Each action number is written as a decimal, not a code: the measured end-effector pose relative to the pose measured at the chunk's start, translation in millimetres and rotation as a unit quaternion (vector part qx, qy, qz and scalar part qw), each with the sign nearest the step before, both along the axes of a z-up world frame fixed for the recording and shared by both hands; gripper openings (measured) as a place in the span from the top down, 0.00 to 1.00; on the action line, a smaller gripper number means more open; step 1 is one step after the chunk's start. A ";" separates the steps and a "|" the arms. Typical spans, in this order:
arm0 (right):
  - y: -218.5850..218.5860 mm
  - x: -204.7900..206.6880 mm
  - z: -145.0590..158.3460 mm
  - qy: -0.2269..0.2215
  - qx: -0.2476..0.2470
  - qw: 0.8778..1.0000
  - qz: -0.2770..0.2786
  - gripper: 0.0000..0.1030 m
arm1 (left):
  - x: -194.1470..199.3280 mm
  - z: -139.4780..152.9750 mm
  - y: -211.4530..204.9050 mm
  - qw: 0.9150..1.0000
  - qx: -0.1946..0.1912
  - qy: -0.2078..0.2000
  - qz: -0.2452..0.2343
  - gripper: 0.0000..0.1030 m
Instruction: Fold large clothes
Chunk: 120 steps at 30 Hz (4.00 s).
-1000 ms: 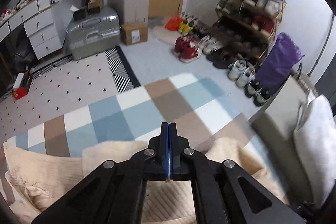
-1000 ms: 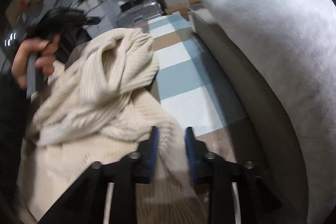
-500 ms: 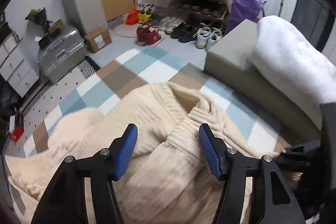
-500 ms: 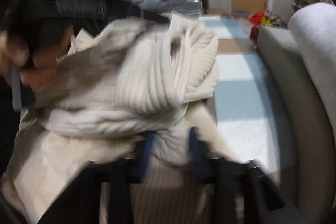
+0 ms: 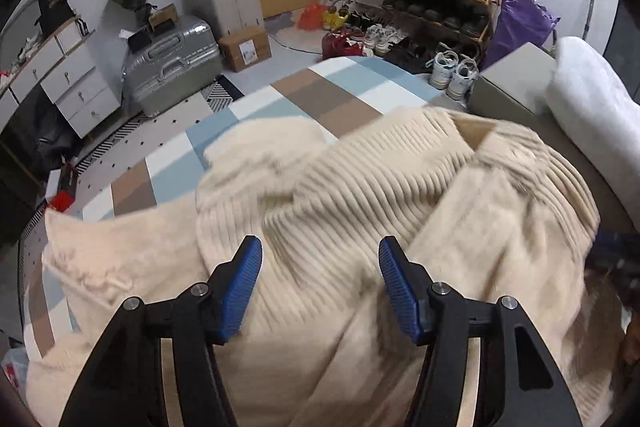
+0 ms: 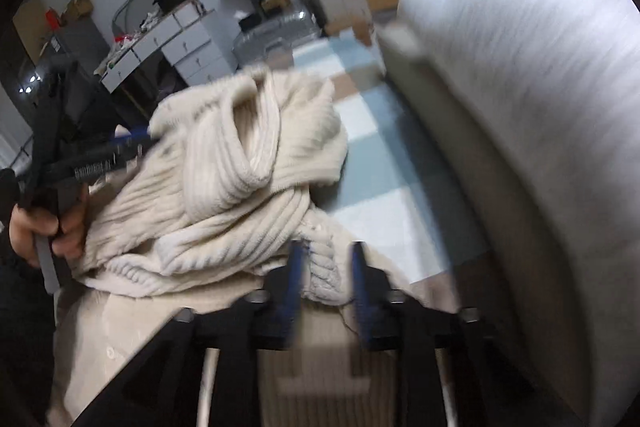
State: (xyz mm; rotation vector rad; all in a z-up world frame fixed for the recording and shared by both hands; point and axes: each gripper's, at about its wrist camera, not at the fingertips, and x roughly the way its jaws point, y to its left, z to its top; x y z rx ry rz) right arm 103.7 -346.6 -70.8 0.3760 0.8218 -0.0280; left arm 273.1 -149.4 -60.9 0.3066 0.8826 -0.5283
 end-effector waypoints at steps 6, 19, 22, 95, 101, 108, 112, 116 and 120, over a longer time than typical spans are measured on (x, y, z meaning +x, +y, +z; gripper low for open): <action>3.4 -9.9 15.4 -0.025 0.037 0.999 0.007 0.58 | -4.0 15.6 -27.1 0.995 -0.063 0.041 -0.063 0.46; 6.8 -5.2 41.0 -0.016 0.015 1.000 0.023 0.58 | -5.0 6.7 -63.9 0.990 -0.095 0.051 -0.090 0.88; 19.6 -5.5 45.9 -0.021 0.012 0.999 0.043 0.58 | -10.2 36.5 -22.7 0.985 -0.148 0.038 -0.073 0.94; 19.6 101.9 8.3 0.046 -0.020 0.999 0.006 0.59 | -21.5 117.0 73.4 0.971 -0.225 -0.024 -0.077 0.94; 3.8 64.6 40.1 -0.009 0.001 1.000 -0.006 0.48 | -31.9 89.5 -2.2 0.967 -0.210 0.036 -0.142 0.66; -19.9 25.1 59.3 -0.048 0.094 0.994 0.023 0.41 | -33.3 98.7 76.3 0.974 -0.224 0.017 -0.037 0.30; 20.1 65.2 45.5 -0.050 0.106 0.990 0.083 0.41 | -48.1 93.4 136.9 0.977 -0.206 -0.002 0.059 0.25; 42.8 109.9 14.6 -0.010 0.112 0.989 0.099 0.44 | -77.3 80.4 194.3 0.971 -0.204 -0.004 0.125 0.18; 54.9 93.7 34.7 -0.026 0.139 0.978 0.151 0.91 | -99.7 68.0 223.1 0.968 -0.185 -0.009 0.170 0.09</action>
